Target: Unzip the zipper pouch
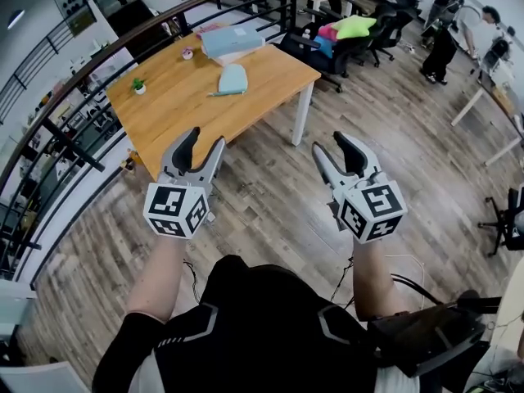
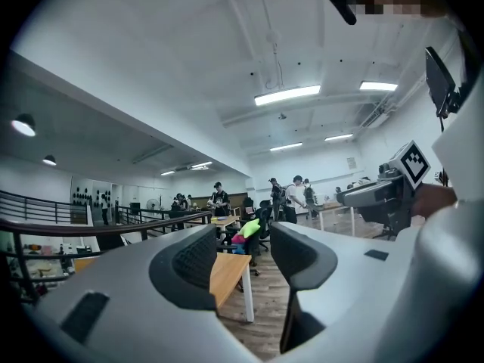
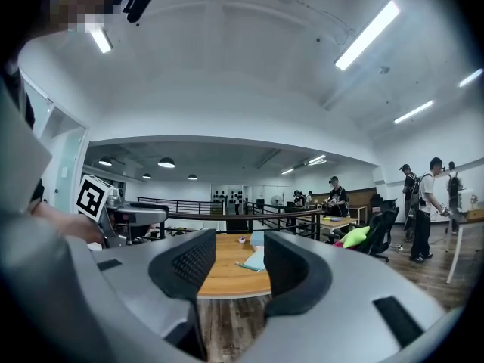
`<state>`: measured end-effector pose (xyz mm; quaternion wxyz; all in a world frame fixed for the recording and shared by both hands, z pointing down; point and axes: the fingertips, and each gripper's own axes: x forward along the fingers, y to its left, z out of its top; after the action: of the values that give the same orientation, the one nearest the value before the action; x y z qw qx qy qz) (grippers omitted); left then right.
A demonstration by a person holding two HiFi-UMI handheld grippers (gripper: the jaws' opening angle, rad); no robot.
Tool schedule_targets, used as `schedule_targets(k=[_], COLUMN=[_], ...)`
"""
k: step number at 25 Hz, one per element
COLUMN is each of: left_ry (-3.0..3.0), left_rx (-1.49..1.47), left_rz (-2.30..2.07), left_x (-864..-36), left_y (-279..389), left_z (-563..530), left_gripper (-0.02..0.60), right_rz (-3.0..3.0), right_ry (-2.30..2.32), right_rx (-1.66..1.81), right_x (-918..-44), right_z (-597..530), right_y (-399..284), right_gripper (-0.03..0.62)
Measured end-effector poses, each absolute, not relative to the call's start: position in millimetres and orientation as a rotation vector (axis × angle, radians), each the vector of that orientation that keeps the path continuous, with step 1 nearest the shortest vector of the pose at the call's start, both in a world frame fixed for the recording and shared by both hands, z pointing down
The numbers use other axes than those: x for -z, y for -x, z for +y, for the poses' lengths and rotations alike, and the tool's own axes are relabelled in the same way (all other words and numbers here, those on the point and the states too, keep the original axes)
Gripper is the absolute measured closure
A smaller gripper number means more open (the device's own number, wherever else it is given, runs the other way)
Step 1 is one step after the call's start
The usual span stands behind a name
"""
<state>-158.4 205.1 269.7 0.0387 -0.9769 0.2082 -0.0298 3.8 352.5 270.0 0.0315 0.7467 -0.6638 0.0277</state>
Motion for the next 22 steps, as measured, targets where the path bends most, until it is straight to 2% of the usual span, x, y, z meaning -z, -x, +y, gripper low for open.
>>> schedule_targets(k=[10,22], left_ry=[2.983,3.037], left_rx=[0.131,0.119], left_rz=[0.624,0.572], left_x=[-283.7,-316.4], left_y=[117.4,68.5], left_z=[171.5,22.8], left_gripper=[0.348,0.348], right_rz=[-2.045,-2.01], right_ry=[-2.261,-2.186], right_rx=[-0.11,-0.174], right_x=[-287.9,-309.9], right_z=[313.6,162.9], right_y=[-42.6,-79.4], right_gripper=[0.382,0.382])
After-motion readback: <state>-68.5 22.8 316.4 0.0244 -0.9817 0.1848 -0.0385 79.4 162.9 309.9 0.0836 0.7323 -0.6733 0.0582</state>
